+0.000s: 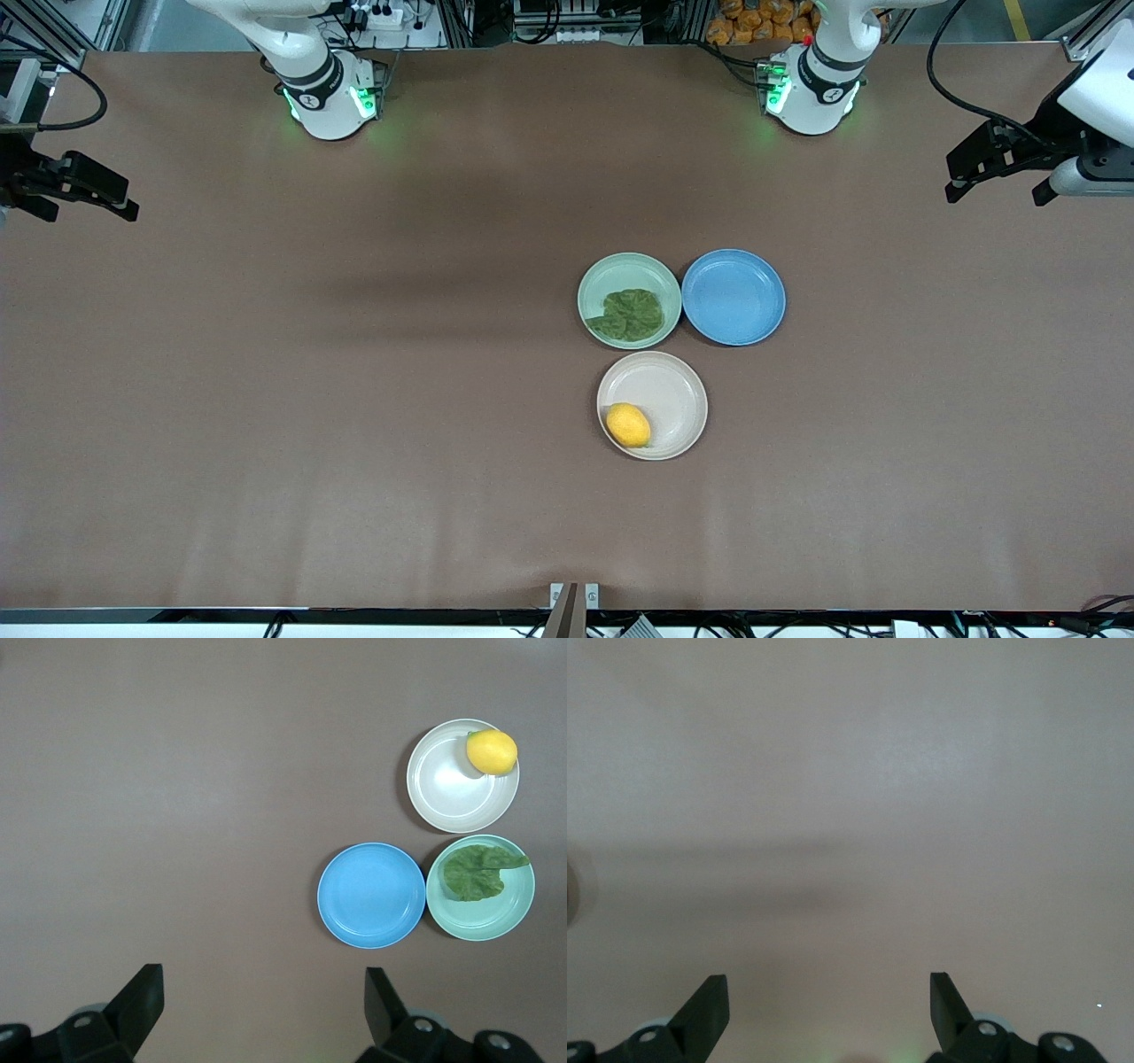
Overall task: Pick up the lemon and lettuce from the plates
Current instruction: 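Move the right gripper toward the green plate while the left gripper approaches the lemon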
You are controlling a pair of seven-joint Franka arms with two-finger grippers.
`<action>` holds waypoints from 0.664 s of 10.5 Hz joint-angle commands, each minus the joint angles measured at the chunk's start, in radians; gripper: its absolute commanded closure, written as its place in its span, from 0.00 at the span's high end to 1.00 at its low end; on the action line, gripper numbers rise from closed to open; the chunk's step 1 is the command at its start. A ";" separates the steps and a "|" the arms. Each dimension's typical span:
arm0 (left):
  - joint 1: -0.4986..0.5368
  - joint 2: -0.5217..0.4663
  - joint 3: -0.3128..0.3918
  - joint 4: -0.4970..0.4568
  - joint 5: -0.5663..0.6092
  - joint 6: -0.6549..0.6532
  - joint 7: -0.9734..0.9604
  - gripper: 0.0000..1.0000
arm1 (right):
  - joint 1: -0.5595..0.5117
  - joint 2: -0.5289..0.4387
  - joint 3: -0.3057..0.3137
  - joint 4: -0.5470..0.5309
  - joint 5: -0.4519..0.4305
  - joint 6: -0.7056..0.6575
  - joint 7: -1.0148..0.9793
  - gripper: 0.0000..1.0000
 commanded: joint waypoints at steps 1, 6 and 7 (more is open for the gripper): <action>-0.008 0.010 0.002 0.021 -0.003 -0.021 0.004 1.00 | -0.009 -0.022 0.007 -0.010 0.002 0.005 -0.011 1.00; -0.022 0.059 0.002 0.024 0.007 -0.021 0.001 1.00 | 0.049 -0.009 0.023 -0.013 0.020 0.023 0.082 1.00; -0.028 0.067 0.002 0.023 0.013 -0.018 -0.008 1.00 | 0.093 0.001 0.040 -0.018 0.021 0.046 0.165 1.00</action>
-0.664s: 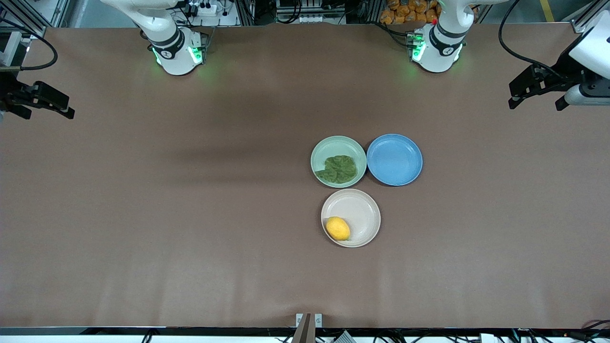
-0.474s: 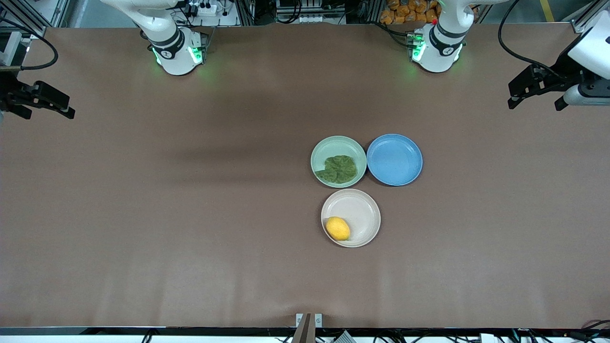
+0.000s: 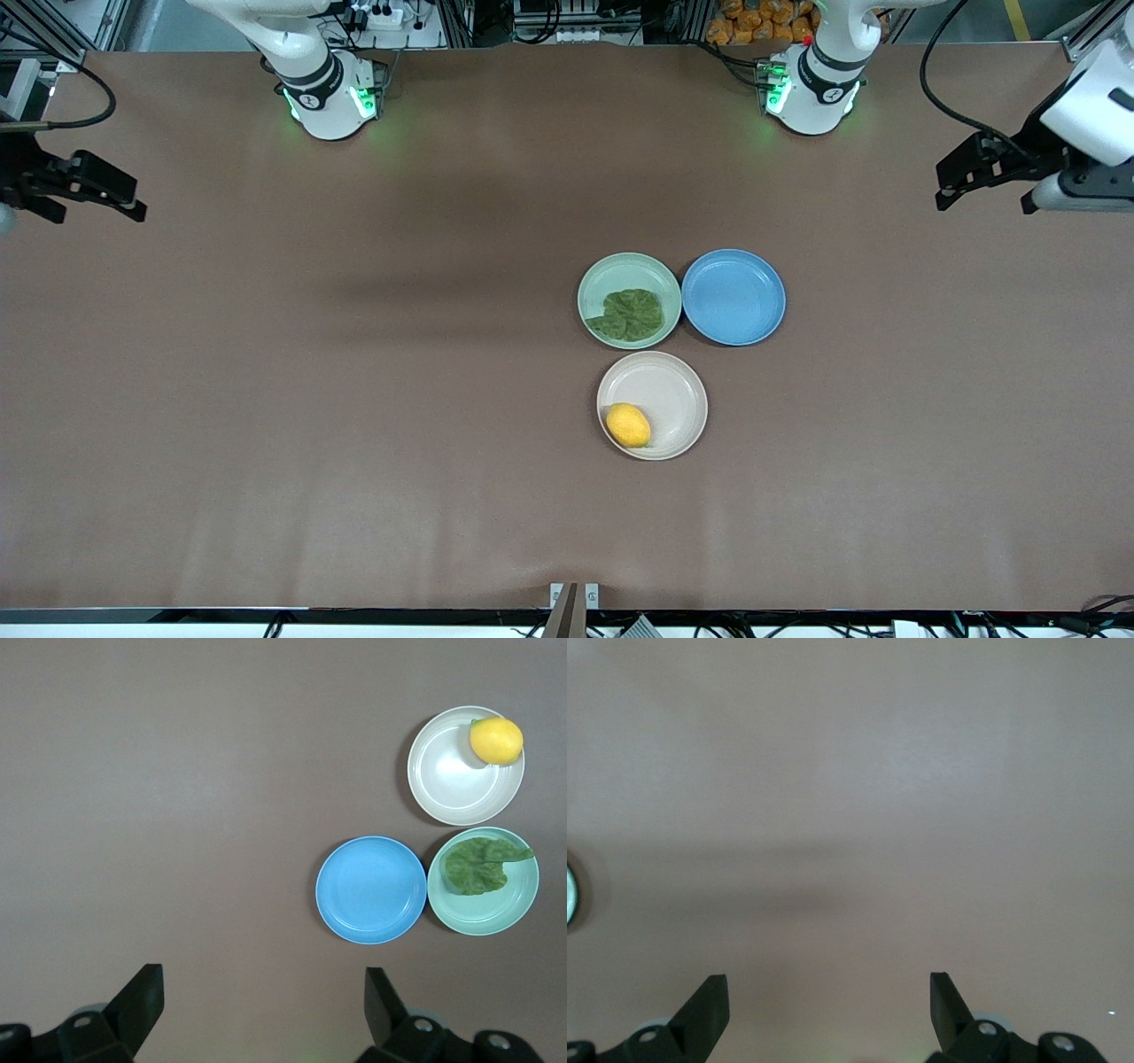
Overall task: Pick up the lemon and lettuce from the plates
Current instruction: 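Move the right gripper toward the green plate while the left gripper approaches the lemon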
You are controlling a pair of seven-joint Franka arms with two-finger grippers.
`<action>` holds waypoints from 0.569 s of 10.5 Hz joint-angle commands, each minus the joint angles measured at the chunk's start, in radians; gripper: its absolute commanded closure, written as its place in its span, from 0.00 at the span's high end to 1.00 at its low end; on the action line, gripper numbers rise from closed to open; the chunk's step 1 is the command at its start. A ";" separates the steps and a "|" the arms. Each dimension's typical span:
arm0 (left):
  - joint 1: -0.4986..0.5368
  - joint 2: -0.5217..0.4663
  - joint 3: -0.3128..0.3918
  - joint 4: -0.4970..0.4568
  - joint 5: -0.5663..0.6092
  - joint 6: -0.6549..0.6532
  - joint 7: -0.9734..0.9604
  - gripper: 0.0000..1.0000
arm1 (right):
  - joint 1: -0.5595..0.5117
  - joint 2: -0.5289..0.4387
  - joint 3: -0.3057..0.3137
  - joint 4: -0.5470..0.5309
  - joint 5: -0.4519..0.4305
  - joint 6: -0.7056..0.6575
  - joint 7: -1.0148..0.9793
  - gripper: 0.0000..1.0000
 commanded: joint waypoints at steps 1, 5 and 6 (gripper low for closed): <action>-0.019 0.049 0.003 0.023 0.013 -0.014 -0.010 1.00 | 0.104 0.024 0.031 -0.018 0.007 0.052 0.191 1.00; -0.034 0.148 0.003 0.028 0.010 0.098 -0.074 1.00 | 0.388 0.174 0.031 -0.017 -0.012 0.212 0.629 1.00; -0.037 0.182 0.001 0.031 0.001 0.149 -0.121 1.00 | 0.446 0.214 0.031 -0.015 -0.019 0.247 0.715 1.00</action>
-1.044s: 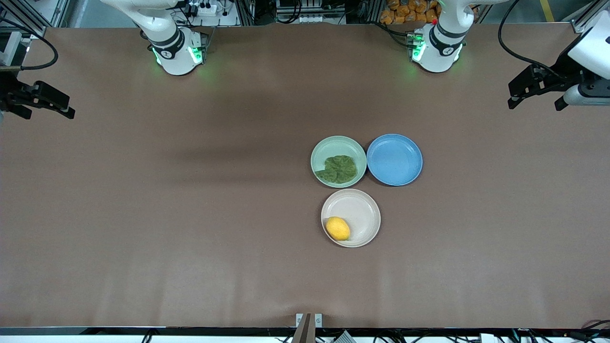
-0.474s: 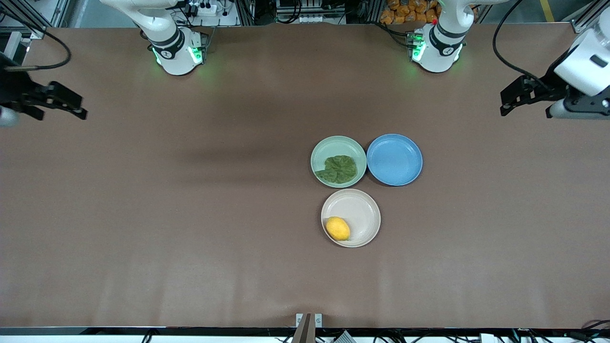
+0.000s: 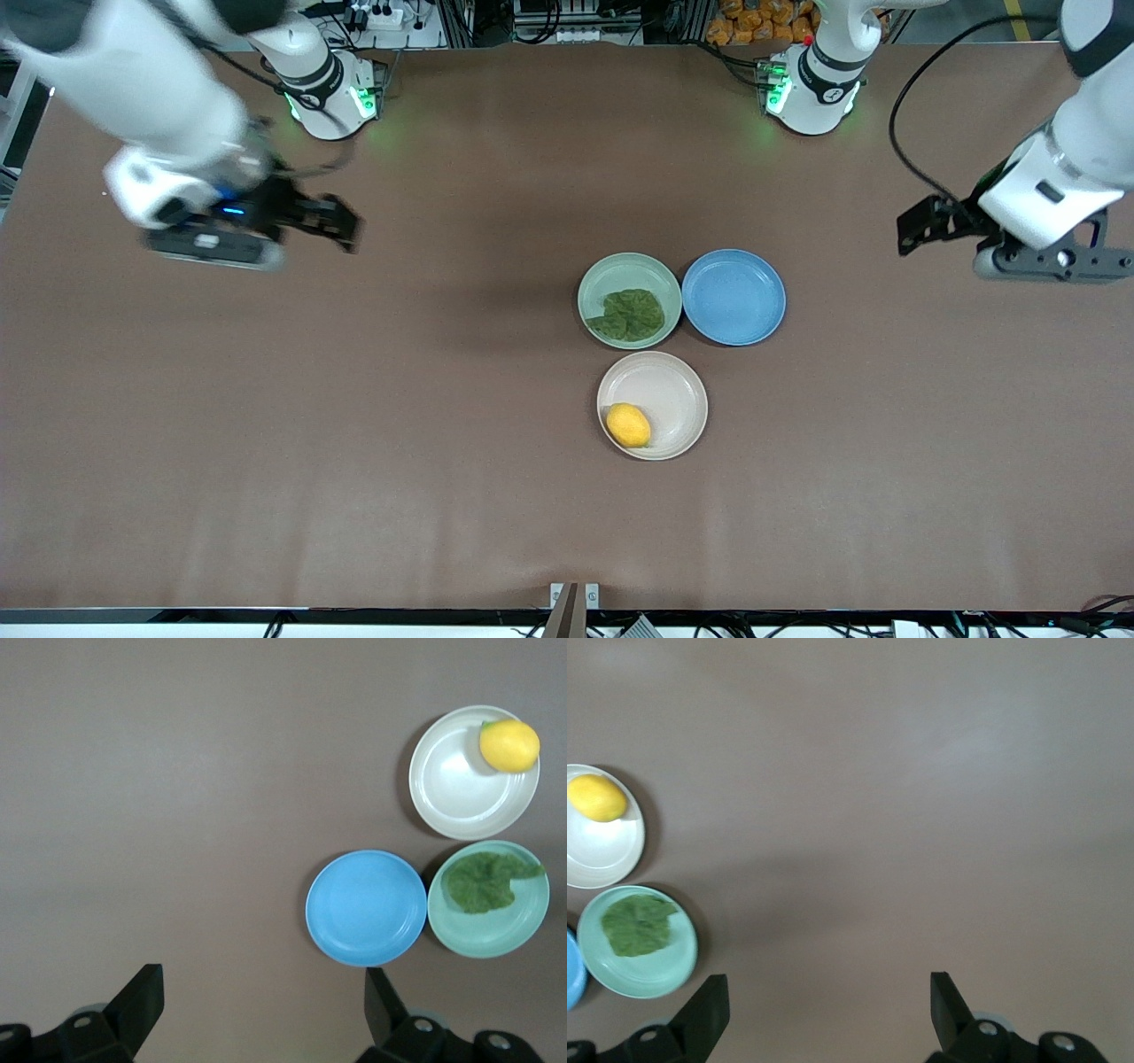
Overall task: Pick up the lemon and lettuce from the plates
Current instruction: 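Move the right gripper toward the green plate while the left gripper approaches the lemon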
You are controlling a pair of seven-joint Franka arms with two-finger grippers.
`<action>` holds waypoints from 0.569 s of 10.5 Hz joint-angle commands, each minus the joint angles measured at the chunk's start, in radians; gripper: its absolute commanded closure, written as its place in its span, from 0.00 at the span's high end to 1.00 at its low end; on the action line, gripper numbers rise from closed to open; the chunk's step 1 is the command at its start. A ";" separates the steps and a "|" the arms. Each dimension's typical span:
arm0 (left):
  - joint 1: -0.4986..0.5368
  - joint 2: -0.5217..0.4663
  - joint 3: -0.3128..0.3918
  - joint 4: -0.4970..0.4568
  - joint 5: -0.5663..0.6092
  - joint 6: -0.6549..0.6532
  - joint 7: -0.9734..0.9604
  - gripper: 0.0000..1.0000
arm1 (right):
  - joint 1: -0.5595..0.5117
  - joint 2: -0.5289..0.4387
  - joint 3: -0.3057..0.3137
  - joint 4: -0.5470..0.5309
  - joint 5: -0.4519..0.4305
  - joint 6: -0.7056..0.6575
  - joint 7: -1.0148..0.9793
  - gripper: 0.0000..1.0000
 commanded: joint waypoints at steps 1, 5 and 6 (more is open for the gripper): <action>-0.027 0.096 -0.004 0.031 -0.012 0.121 -0.117 1.00 | 0.126 0.106 -0.008 0.016 -0.039 0.078 0.212 1.00; -0.039 0.216 -0.007 0.031 -0.075 0.309 -0.174 1.00 | 0.332 0.321 -0.008 0.024 -0.099 0.295 0.558 1.00; -0.045 0.237 -0.007 0.031 -0.075 0.335 -0.165 1.00 | 0.381 0.373 -0.008 0.030 -0.123 0.354 0.637 1.00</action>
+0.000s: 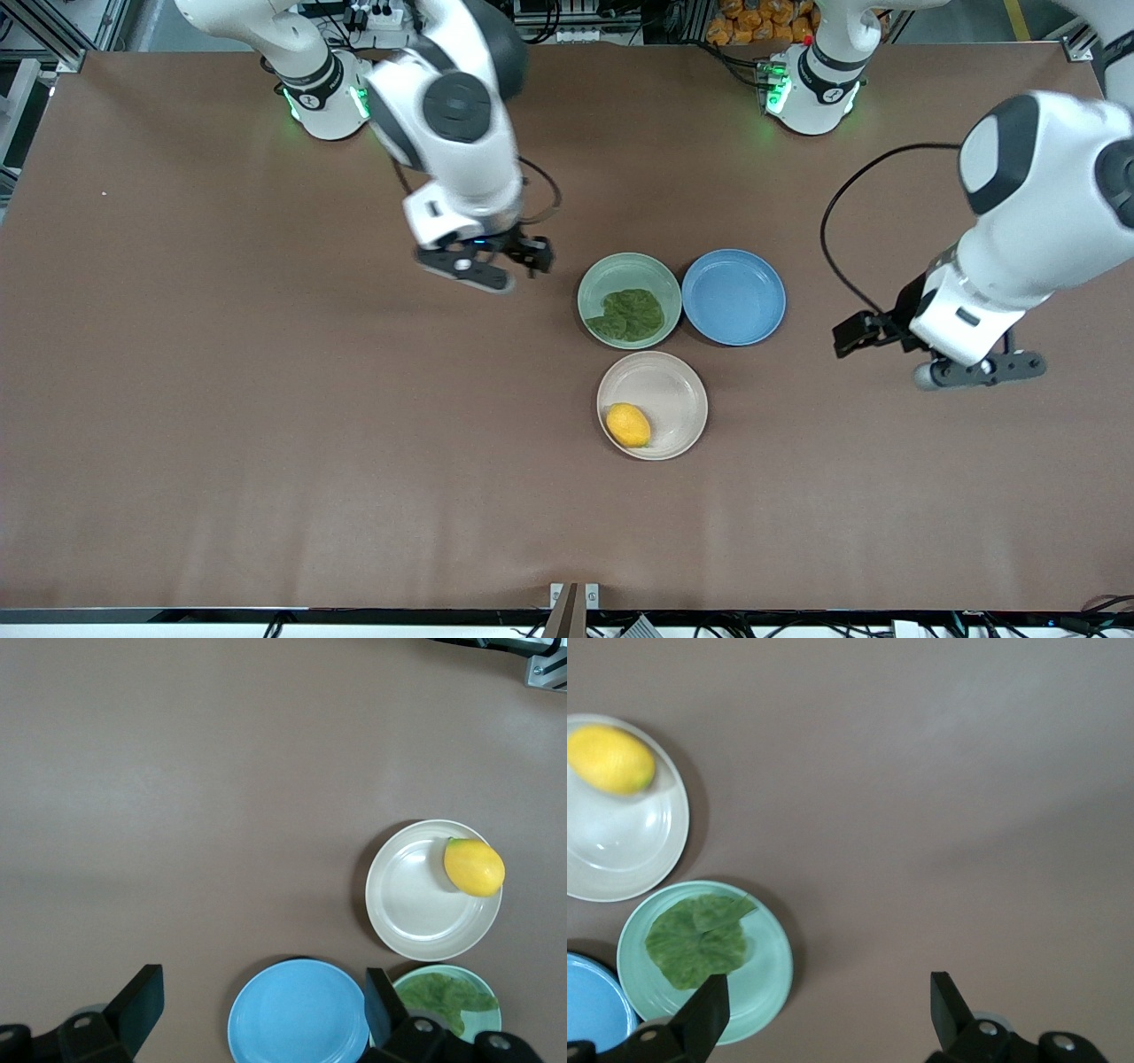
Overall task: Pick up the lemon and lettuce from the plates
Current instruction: 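Lower the right gripper onto the lettuce leaf while the left gripper nears the lemon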
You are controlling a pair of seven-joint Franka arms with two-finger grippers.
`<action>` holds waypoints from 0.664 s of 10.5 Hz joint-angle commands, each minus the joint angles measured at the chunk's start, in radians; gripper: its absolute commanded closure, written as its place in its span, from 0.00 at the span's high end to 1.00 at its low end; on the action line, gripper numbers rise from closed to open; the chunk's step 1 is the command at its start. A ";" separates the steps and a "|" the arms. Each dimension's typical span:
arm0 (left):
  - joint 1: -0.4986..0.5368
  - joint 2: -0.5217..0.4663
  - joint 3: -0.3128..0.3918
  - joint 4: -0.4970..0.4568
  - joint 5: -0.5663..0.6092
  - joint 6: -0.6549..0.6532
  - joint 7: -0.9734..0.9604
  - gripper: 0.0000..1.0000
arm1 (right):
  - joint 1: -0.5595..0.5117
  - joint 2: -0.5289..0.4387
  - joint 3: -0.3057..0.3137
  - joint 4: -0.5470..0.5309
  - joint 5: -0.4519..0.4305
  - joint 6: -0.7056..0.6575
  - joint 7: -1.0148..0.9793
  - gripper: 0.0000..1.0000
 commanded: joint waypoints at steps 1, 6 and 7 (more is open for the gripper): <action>-0.019 0.052 0.001 0.026 -0.021 0.045 -0.005 1.00 | 0.095 0.134 -0.008 0.037 -0.072 0.092 0.180 1.00; -0.053 0.152 0.003 0.026 -0.018 0.173 -0.026 1.00 | 0.189 0.358 -0.017 0.189 -0.149 0.176 0.368 1.00; -0.068 0.172 0.004 0.026 -0.015 0.201 -0.042 1.00 | 0.198 0.409 -0.017 0.239 -0.182 0.176 0.386 1.00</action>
